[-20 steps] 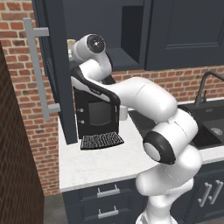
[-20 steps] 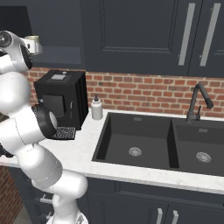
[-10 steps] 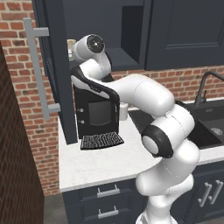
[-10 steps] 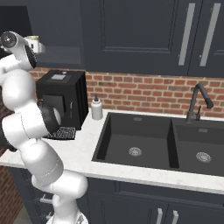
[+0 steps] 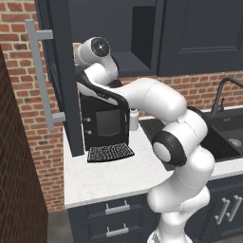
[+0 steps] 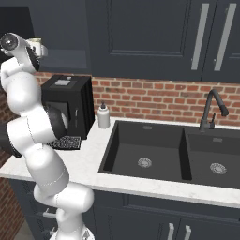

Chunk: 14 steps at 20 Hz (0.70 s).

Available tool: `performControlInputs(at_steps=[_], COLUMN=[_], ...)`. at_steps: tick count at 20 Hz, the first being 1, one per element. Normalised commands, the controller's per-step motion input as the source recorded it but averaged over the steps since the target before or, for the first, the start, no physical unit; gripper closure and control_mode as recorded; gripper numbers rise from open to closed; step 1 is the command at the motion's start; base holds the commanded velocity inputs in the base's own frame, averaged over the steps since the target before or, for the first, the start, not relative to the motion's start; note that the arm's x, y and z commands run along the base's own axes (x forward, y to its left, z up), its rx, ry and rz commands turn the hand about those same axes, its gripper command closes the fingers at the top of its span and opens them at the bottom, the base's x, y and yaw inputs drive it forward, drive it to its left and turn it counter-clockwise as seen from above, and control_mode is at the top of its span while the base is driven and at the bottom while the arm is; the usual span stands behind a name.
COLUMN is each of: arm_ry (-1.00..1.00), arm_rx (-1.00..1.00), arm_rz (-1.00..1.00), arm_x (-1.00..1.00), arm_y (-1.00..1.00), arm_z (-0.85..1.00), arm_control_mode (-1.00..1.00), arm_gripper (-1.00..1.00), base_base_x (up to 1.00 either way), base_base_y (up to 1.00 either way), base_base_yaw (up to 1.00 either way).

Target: Gather all objects into one cabinet and sort the glasses and bowls to opposite sides.

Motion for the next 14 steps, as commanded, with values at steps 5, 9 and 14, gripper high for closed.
performControlInputs(at_steps=[5, 9, 14], arm_ry=[0.0, 0.0, 0.0], arm_rx=[0.0, 0.0, 0.0], arm_rz=[0.0, 0.0, 0.0], arm_x=[0.0, 0.0, 0.0], arm_y=[0.13, 0.09, 0.09], arm_z=[0.0, 0.0, 0.0], arm_control_mode=[-1.0, -1.0, -1.0], arm_gripper=[-1.0, -1.0, -1.0], base_base_x=[0.0, 0.0, 0.0], base_base_y=[0.0, 0.0, 0.0], base_base_yaw=[0.0, 0.0, 0.0])
